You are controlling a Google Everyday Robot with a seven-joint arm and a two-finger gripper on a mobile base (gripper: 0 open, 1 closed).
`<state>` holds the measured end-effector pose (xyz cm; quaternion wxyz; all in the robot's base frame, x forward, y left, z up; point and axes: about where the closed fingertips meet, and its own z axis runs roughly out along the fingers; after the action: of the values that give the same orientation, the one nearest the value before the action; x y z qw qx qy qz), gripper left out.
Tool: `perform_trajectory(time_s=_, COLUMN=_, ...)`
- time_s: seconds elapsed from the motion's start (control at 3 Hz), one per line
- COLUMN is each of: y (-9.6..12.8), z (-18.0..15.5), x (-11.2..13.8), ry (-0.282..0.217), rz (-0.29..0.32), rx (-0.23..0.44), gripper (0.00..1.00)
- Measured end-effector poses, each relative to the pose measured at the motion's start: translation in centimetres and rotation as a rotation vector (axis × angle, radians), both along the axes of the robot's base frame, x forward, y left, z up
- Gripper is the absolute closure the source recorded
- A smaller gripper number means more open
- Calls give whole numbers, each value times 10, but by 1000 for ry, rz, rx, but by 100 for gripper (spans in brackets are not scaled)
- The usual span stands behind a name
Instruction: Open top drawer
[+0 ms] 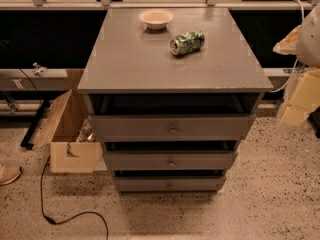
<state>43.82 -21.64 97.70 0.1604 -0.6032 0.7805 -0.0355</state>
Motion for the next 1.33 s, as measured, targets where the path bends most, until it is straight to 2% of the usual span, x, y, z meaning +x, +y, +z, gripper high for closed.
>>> perform_trajectory(time_s=0.33, y=0, z=0, x=0, ry=0, rz=0, rx=0, gripper=0)
perform_trajectory(time_s=0.67, y=4, z=-25, x=8, ry=-9, rz=26, rx=25, gripper=0)
perform_trajectory(time_s=1.0, y=12, z=-79, x=22, ry=-10, rz=70, rx=78, gripper=0)
perform_trajectory(time_s=1.33, y=20, z=-135, x=34, ry=7, rz=80, rx=176, gripper=0)
